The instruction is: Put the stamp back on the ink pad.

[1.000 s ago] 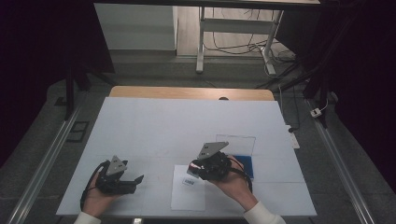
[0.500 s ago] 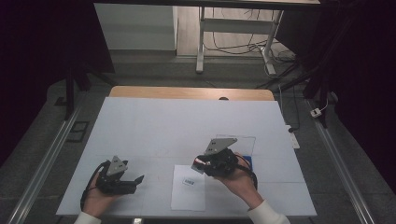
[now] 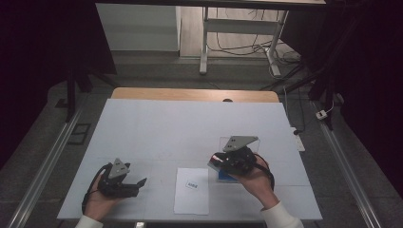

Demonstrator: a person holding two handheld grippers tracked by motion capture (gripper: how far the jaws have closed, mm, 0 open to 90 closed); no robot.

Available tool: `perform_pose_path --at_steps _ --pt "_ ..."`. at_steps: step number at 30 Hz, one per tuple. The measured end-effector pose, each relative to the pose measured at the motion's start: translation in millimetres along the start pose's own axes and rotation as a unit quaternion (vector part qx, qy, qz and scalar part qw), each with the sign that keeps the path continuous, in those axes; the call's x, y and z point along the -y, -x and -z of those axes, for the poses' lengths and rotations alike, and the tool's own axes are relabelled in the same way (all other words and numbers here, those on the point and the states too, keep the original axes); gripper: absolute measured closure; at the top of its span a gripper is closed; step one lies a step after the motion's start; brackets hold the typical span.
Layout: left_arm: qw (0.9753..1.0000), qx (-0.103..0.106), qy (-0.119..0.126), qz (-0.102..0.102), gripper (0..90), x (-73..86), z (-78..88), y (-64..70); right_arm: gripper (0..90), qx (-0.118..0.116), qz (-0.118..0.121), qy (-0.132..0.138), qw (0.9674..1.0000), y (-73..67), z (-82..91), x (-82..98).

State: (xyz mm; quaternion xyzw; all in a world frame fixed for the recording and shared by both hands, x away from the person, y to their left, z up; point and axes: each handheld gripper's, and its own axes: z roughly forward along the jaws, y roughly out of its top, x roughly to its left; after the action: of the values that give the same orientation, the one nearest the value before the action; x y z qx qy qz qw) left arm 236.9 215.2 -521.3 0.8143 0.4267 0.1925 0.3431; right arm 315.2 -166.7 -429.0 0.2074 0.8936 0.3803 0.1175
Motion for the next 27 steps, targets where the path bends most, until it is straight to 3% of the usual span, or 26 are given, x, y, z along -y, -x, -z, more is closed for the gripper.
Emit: perform_pose_path --at_steps 13,27 --pt "1.0000 0.003 -0.001 0.004 17.5 0.1 -1.6 -1.1 70.1 0.044 -0.038 -0.022 0.9980 26.1 15.1 32.1" --pt "1.0000 0.002 -0.001 0.003 17.5 0.2 -1.6 -1.6 70.1 0.056 -0.053 -0.060 0.9952 37.2 12.6 51.5"
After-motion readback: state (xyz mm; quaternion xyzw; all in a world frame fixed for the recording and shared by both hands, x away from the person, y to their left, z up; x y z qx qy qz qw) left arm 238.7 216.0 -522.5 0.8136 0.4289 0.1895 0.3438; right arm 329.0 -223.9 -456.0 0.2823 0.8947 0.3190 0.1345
